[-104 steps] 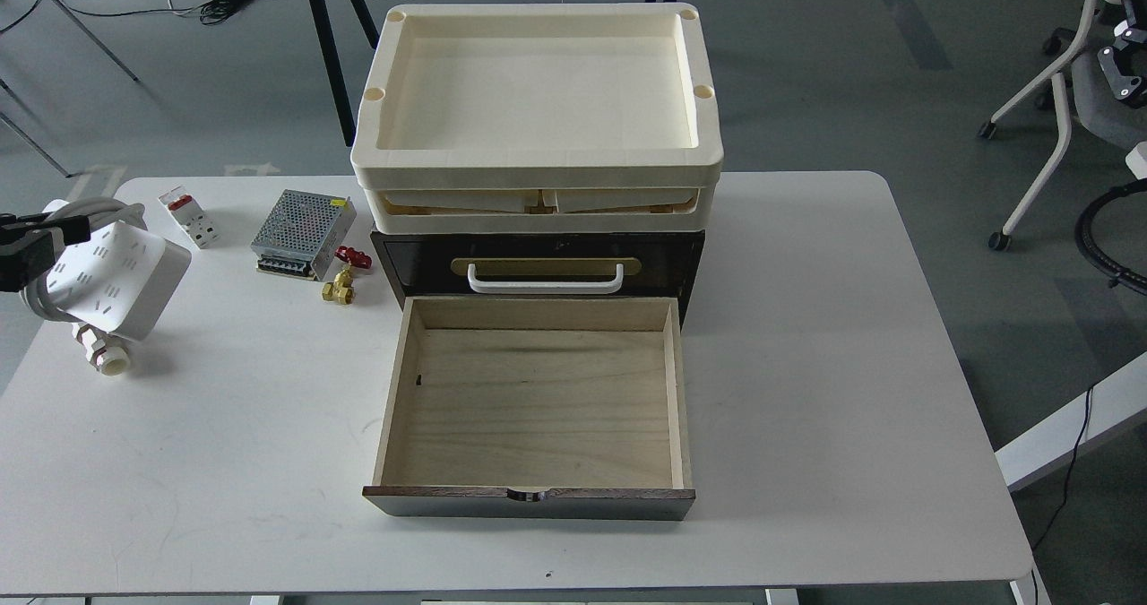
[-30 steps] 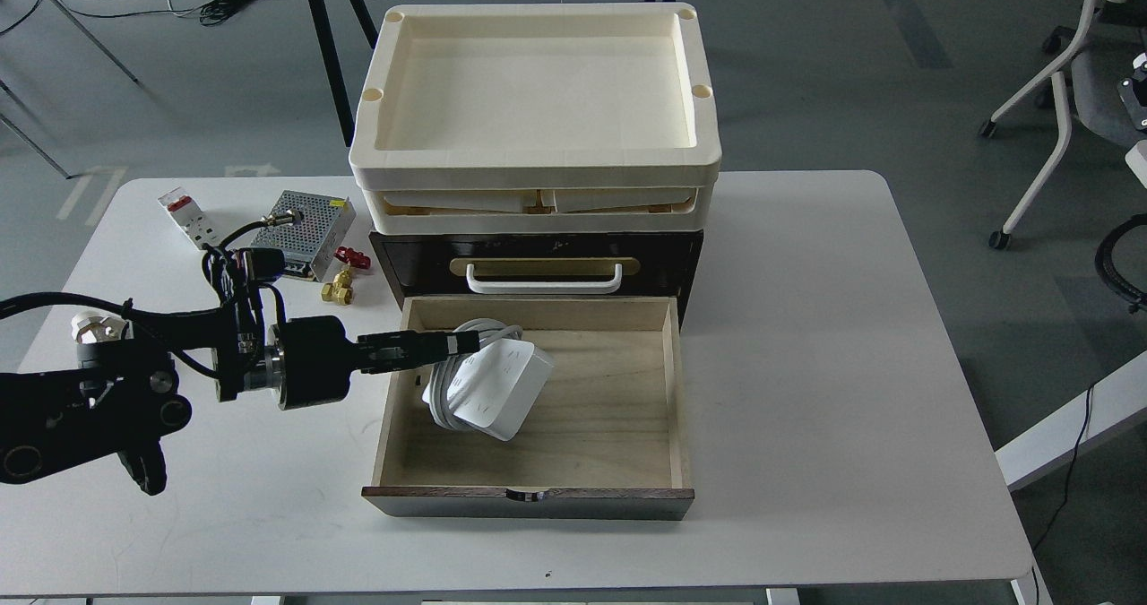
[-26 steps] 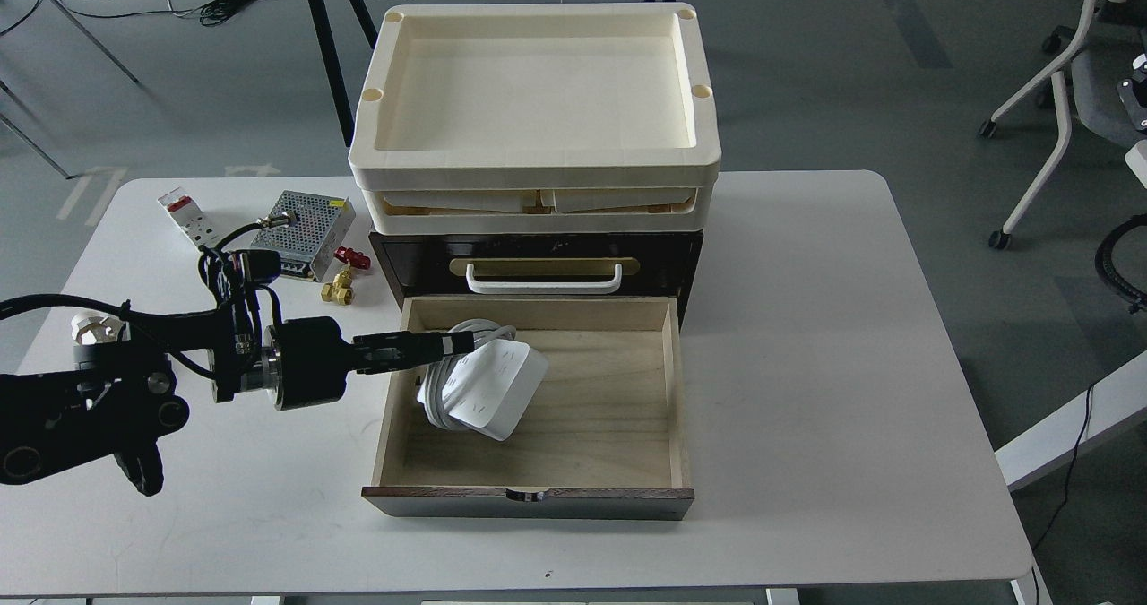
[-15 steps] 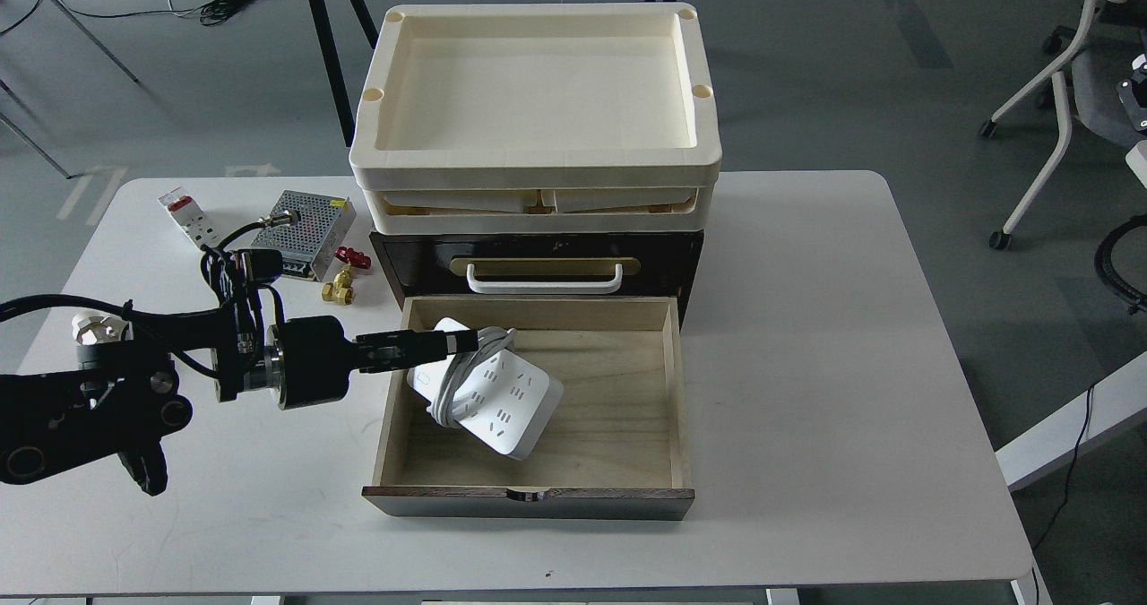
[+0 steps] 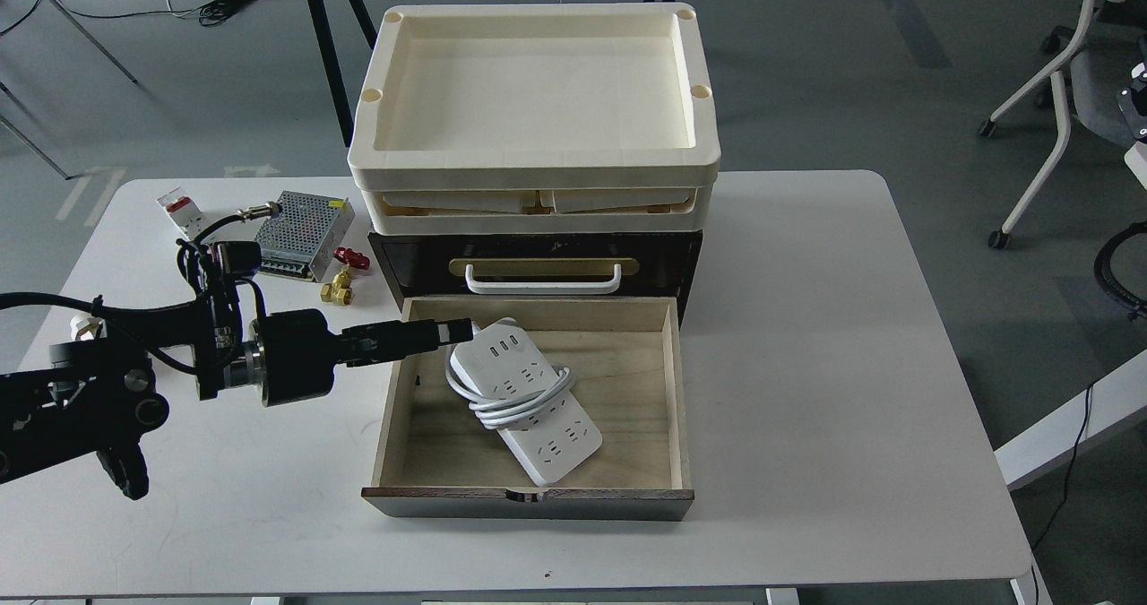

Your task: Put charging cable into cabinet

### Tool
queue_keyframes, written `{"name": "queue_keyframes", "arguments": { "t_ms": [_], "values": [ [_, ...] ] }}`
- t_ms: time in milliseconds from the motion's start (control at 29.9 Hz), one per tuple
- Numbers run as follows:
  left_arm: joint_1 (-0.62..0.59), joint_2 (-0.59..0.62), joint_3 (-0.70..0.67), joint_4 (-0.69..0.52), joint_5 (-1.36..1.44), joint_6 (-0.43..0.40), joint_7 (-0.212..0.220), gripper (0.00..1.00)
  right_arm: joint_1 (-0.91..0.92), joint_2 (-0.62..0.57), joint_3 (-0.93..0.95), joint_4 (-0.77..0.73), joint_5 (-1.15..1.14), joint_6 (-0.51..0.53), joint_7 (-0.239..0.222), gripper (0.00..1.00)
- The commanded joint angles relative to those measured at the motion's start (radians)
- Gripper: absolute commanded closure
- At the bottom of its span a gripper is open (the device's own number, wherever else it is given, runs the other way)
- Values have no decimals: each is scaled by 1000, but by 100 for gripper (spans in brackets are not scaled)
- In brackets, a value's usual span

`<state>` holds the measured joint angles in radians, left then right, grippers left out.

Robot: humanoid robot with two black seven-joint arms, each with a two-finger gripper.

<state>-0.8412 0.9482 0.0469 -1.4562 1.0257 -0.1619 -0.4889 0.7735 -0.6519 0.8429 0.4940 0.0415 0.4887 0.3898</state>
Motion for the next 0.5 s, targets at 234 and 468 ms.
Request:
{"name": "queue_keyframes", "arguments": {
  "t_ms": [234,468],
  "values": [
    [13,210,-155,103,-565,-317,0,29,21,5,4,15,1,0,0,1],
    [14,114,-471,694,-898,-327,0,23,84,81,31,17,3,0,1,1]
  ]
}}
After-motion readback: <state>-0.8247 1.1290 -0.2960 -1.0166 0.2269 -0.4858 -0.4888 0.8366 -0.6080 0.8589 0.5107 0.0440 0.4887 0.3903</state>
